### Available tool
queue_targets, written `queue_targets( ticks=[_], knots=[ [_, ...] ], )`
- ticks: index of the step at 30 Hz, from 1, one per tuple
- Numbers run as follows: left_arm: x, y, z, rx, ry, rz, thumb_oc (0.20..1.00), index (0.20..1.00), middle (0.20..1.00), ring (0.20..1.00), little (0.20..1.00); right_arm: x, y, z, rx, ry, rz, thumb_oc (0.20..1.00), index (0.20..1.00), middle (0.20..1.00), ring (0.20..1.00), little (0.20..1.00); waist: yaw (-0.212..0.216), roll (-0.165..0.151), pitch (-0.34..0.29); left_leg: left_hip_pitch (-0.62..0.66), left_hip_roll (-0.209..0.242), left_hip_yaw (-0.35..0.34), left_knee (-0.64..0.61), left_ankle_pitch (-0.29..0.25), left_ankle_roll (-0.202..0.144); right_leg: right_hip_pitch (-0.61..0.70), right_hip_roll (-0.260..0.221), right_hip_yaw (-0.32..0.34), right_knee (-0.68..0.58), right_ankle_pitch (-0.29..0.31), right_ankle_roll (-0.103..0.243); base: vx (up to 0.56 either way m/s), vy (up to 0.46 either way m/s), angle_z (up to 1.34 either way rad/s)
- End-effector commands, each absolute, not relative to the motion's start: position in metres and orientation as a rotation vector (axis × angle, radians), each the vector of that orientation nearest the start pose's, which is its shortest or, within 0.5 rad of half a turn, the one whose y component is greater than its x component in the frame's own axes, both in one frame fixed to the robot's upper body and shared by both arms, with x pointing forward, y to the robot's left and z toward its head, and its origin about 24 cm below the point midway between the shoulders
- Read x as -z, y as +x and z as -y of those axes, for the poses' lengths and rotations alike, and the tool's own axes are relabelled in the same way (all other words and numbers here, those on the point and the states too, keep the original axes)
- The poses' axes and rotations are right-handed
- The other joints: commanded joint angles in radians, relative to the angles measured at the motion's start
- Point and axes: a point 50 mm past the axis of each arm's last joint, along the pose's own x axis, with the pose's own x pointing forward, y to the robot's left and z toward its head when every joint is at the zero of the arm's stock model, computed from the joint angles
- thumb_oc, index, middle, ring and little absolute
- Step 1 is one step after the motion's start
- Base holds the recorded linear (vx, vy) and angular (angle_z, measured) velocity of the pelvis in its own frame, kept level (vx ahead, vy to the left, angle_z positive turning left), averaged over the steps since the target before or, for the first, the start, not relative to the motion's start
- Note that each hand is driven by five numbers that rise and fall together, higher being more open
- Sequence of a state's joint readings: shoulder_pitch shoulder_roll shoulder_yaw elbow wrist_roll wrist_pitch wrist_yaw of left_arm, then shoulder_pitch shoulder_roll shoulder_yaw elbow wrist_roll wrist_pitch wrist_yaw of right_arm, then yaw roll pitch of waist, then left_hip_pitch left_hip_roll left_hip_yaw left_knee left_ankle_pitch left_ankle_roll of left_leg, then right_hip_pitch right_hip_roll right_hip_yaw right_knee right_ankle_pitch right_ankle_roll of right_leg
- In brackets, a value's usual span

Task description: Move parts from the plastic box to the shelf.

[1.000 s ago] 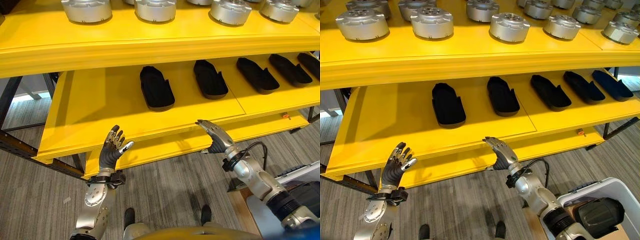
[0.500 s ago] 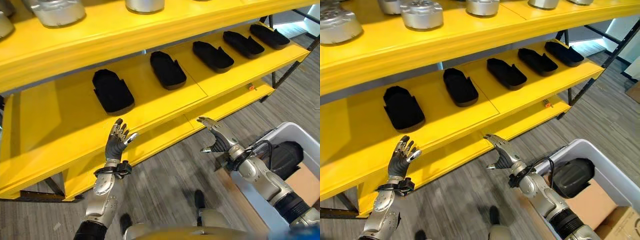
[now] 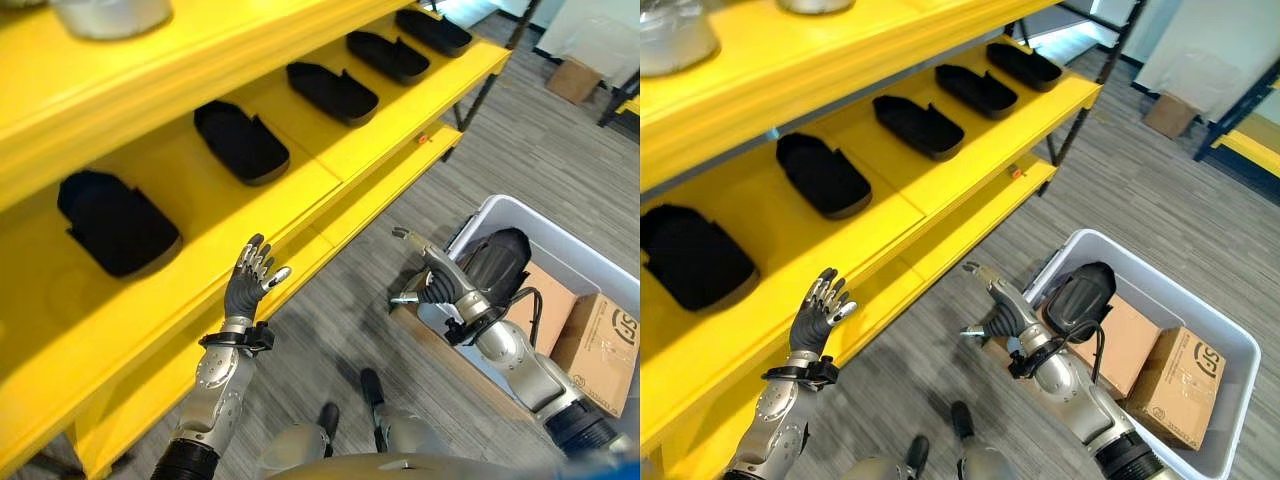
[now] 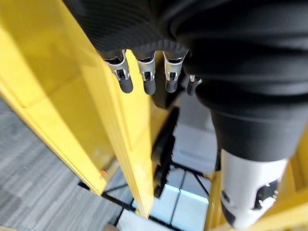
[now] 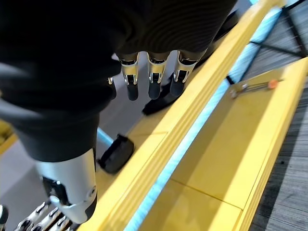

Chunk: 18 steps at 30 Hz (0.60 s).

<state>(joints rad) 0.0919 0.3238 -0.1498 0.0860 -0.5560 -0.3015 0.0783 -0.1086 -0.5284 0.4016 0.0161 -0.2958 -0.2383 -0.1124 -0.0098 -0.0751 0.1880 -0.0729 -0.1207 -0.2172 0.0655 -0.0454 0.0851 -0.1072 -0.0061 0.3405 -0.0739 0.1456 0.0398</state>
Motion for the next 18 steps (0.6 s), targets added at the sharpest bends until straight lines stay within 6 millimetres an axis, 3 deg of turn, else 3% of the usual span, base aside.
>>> queue_targets(
  ticks=[1, 11, 12, 13, 14, 15, 16, 18],
  knots=[
    [-0.036, 0.227, -0.199, -0.042, -0.211, 0.123, 1.0, 1.0, 1.0, 1.0, 1.0, -0.079, 0.257, 0.146, -0.37, -0.729, 0.374, 1.0, 1.0, 1.0, 1.0, 1.0, 0.017, 0.014, -0.066, 0.017, 0.011, -0.004, -0.081, 0.06, -0.036, 0.041, 0.04, -0.005, 0.096, -0.056, 0.063, 0.01, 0.088, -0.76],
    [-0.037, 0.227, -0.201, -0.051, -0.178, 0.119, 1.0, 1.0, 1.0, 1.0, 1.0, -0.082, 0.257, 0.146, -0.322, -0.702, 0.38, 1.0, 1.0, 1.0, 1.0, 1.0, -0.023, 0.016, -0.051, 0.048, 0.007, 0.14, -0.057, 0.01, 0.004, -0.015, 0.059, 0.117, 0.169, -0.026, 0.12, -0.02, 0.11, -0.65],
    [-0.039, 0.229, -0.202, -0.058, -0.172, 0.128, 1.0, 1.0, 1.0, 1.0, 1.0, -0.085, 0.26, 0.143, -0.315, -0.706, 0.397, 1.0, 1.0, 1.0, 1.0, 1.0, -0.013, 0.019, -0.027, 0.05, 0.018, 0.167, -0.046, -0.002, 0.006, -0.041, 0.044, 0.053, 0.2, -0.026, 0.133, -0.08, 0.009, -0.47],
    [-0.039, 0.23, -0.202, -0.059, -0.171, 0.13, 1.0, 1.0, 1.0, 1.0, 1.0, -0.085, 0.26, 0.142, -0.315, -0.706, 0.399, 1.0, 1.0, 1.0, 1.0, 1.0, -0.012, 0.016, -0.029, 0.044, 0.017, 0.17, -0.046, 0.004, 0.004, -0.047, 0.044, 0.056, 0.199, -0.02, 0.134, -0.09, -0.012, -0.48],
    [-0.041, 0.23, -0.204, -0.068, -0.17, 0.136, 1.0, 1.0, 1.0, 1.0, 1.0, -0.087, 0.261, 0.141, -0.305, -0.703, 0.408, 1.0, 1.0, 1.0, 1.0, 1.0, 0.007, 0.023, -0.016, 0.045, 0.033, 0.192, -0.041, -0.001, -0.001, -0.063, -0.001, -0.069, 0.221, -0.034, 0.131, -0.06, -0.012, -0.6],
    [-0.044, 0.229, -0.207, -0.081, -0.172, 0.145, 1.0, 1.0, 1.0, 1.0, 1.0, -0.089, 0.262, 0.141, -0.296, -0.699, 0.417, 1.0, 1.0, 1.0, 1.0, 1.0, 0.031, 0.036, -0.009, 0.047, 0.054, 0.217, -0.033, -0.011, -0.008, -0.055, -0.067, -0.226, 0.234, -0.07, 0.107, -0.04, -0.023, -0.67],
    [-0.042, 0.226, -0.208, -0.097, -0.184, 0.138, 1.0, 1.0, 1.0, 1.0, 1.0, -0.087, 0.263, 0.138, -0.298, -0.701, 0.415, 1.0, 1.0, 1.0, 1.0, 1.0, 0.038, 0.04, -0.02, 0.055, 0.073, 0.245, -0.037, -0.013, -0.019, -0.035, -0.146, -0.366, 0.227, -0.061, 0.093, 0.0, -0.029, -0.98],
    [-0.041, 0.225, -0.211, -0.108, -0.187, 0.134, 1.0, 1.0, 1.0, 1.0, 1.0, -0.087, 0.264, 0.136, -0.305, -0.704, 0.417, 1.0, 1.0, 1.0, 1.0, 1.0, 0.042, 0.039, -0.022, 0.072, 0.078, 0.257, -0.047, -0.018, -0.019, -0.03, -0.171, -0.406, 0.218, -0.04, 0.098, 0.05, -0.047, -1.2]
  ],
)
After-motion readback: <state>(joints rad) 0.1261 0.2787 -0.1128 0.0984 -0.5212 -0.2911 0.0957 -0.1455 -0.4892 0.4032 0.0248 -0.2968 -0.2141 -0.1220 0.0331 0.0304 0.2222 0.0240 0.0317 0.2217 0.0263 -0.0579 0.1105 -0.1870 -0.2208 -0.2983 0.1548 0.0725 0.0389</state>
